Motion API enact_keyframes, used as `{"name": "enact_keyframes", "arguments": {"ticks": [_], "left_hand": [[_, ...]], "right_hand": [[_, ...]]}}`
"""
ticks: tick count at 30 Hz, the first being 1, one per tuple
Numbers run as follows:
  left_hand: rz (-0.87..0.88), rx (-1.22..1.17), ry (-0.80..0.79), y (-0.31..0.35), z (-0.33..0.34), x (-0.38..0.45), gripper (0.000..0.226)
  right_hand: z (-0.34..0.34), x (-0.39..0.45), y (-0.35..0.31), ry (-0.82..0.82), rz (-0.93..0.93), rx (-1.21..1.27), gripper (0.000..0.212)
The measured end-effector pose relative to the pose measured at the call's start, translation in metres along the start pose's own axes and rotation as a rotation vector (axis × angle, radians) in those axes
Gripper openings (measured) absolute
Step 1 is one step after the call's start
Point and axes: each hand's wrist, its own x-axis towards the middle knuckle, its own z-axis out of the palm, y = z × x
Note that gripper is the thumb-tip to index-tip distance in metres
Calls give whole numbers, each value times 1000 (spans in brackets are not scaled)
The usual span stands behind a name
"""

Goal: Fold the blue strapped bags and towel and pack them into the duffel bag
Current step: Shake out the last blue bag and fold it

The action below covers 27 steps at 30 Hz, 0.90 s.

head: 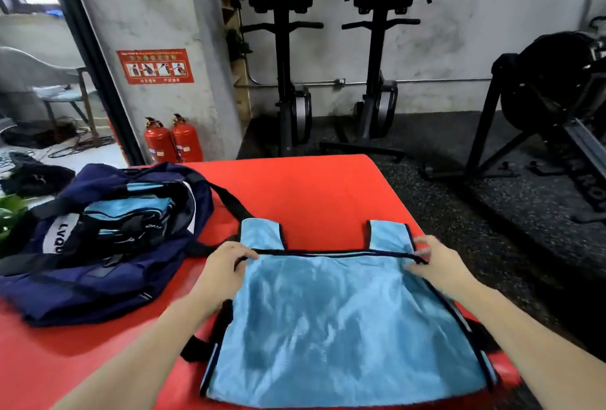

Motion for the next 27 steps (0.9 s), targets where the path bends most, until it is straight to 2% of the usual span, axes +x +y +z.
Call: {"name": "enact_keyframes", "arguments": {"ticks": [2,6,8,10,13,14,16,19,21,24,27], "left_hand": [[-65,22,-100,-6,8,8,45],[-141,-6,-186,1,4,21,29],[-169,-111,-180,6,-7,26,27],[-191,-340,-136,15,-21,35,24],[-177,-534,19,28,-34,58,21],[-182,-543,52,25,-33,64,23],[-200,-485,15,14,-23,68,31],[-247,-338,-106,-7,0,54,43],[-276,-225,-37,-11,9,46,41],[-282,-256,68,-11,14,45,38],[-257,-306,144,-2,11,48,34]], "right_hand": [[-3,10,8,-9,56,-33,36],[-17,12,11,-55,62,9,14],[-30,12,4,-108,43,90,13],[-47,18,-8,-107,36,243,12],[-55,40,-23,38,33,428,17],[-48,48,-23,76,52,448,20],[-25,57,-17,75,133,430,30],[5,58,3,-7,206,201,42],[11,57,8,18,173,115,36],[10,56,8,81,145,172,16],[4,57,6,128,86,245,18]]}}
